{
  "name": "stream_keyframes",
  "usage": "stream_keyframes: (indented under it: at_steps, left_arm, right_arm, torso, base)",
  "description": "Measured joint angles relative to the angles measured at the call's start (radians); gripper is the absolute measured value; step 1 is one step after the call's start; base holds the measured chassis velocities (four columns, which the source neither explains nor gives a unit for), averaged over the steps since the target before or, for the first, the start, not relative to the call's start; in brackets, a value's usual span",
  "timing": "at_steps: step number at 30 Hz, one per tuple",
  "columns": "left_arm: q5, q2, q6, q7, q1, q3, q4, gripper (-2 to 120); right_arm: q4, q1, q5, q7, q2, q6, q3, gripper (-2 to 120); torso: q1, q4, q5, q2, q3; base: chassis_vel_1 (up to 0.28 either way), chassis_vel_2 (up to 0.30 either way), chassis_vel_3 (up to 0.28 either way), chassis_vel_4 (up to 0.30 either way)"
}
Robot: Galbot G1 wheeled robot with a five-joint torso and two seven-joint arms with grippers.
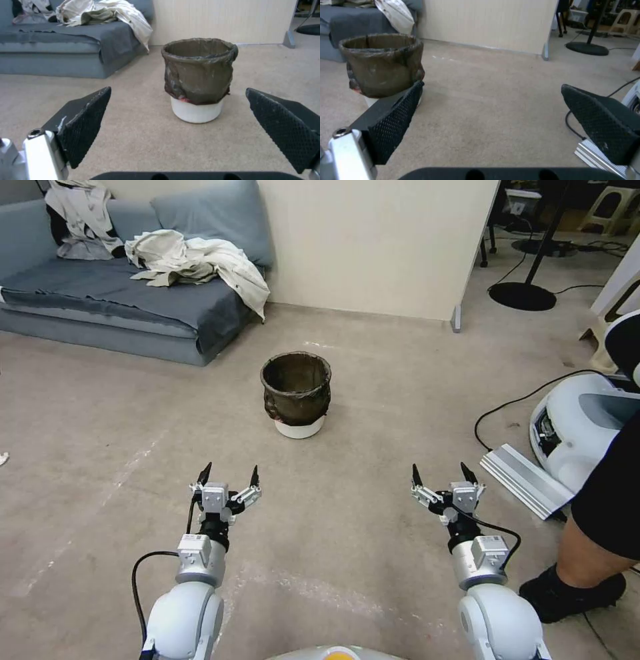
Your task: Pick up the trash can from the floor.
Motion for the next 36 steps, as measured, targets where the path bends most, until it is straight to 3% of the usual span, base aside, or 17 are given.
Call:
stream_keyframes:
  at_steps: [25,29,31,35,36]
  left_arm:
    - [-0.008,-0.001,0.009,0.0,0.0,0.0,-0.009,100]
    - [-0.064,-0.016,0.073,-0.001,0.0,0.0,-0.067,100]
    - [-0.153,-0.04,0.174,-0.004,0.0,0.0,-0.16,100]
    - [-0.163,-0.042,0.191,-0.005,0.0,-0.004,-0.185,100]
    - [-0.182,-0.047,0.238,-0.005,0.009,-0.021,-0.236,100]
  right_arm:
    - [0.008,-0.001,0.002,0.0,0.0,-0.005,0.001,100]
    - [0.071,-0.016,0.029,-0.002,0.004,-0.048,0.015,100]
    - [0.174,-0.041,0.074,-0.009,0.01,-0.117,0.039,100]
    - [0.231,-0.054,0.099,-0.013,0.014,-0.155,0.052,100]
    - [0.279,-0.066,0.12,-0.016,0.017,-0.186,0.063,100]
  torso:
    - [0.0,0.0,0.0,0.0,0.0]
    - [0.0,0.0,0.0001,0.0,0.0]
    - [0.0,-0.0001,0.0001,0.0,0.0]
    - [0.0,-0.0004,0.0005,0.0,0.0]
    - [0.0,-0.0002,-0.0014,0.0,0.0]
  base:
    - [0.0,0.0,0.0,0.0]
    - [0.0,0.0,0.0,0.0]
    - [0.0,0.0,0.0,0.0]
    - [0.0,0.0,0.0,0.0]
    - [0.0,0.0,0.0,0.0]
